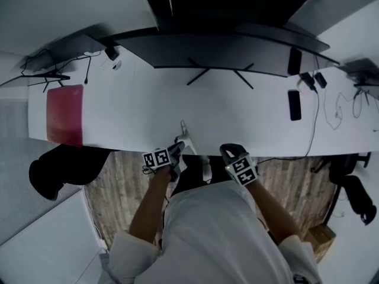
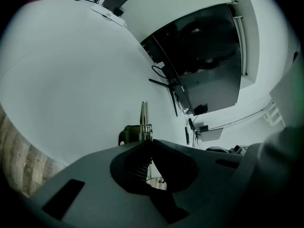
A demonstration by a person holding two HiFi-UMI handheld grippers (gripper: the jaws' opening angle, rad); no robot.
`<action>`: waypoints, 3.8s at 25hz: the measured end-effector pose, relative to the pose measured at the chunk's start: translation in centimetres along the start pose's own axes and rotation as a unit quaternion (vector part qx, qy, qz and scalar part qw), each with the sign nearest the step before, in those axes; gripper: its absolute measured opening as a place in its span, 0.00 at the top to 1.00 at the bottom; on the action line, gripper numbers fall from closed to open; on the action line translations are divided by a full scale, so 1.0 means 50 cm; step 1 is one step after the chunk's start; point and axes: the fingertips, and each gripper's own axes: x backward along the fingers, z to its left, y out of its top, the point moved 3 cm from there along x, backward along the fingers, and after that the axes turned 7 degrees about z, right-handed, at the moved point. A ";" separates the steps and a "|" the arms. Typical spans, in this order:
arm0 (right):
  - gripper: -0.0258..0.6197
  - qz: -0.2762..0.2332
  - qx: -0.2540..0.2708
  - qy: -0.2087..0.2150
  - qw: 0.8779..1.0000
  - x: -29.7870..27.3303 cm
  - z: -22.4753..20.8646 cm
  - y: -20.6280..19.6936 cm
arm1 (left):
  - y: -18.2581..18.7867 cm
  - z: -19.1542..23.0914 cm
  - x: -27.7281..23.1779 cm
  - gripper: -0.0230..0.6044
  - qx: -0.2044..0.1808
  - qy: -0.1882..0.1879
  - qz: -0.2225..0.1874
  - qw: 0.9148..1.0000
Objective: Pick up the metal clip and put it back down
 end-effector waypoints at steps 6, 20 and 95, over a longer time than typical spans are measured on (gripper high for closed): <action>0.91 0.000 -0.004 -0.002 1.000 0.010 -0.019 -0.018 | -0.008 -0.029 -0.020 0.91 -0.001 -0.004 0.007 1.000; 0.91 -0.001 -0.011 -0.005 1.000 0.033 -0.073 -0.029 | 0.019 -0.097 -0.094 0.91 -0.030 -0.015 0.034 0.999; 0.91 -0.041 -0.005 -0.015 0.999 0.092 -0.198 -0.074 | 0.047 -0.237 -0.136 0.69 -0.197 0.103 0.007 0.975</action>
